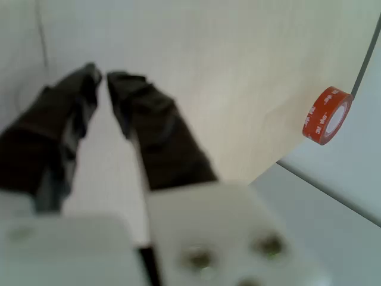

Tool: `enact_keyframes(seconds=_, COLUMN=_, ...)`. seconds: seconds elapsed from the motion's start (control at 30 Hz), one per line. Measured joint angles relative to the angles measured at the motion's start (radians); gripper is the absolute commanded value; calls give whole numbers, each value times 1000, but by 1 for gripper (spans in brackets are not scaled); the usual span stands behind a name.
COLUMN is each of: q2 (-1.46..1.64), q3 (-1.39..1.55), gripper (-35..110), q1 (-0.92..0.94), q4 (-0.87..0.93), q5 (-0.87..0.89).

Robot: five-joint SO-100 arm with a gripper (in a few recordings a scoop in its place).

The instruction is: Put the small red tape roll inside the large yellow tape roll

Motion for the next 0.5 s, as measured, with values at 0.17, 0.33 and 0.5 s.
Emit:
enact_keyframes(seconds=0.17, q2=-8, q3=-94, gripper=0, q1=58, q4=8, q5=0)
enact_keyframes(seconds=0.33, q2=-46, q3=-233, gripper=0, q1=103, q4=9, q5=0)
enact_keyframes(seconds=0.5, q2=-219, q3=-423, gripper=0, q1=143, q4=-32, q5=0)
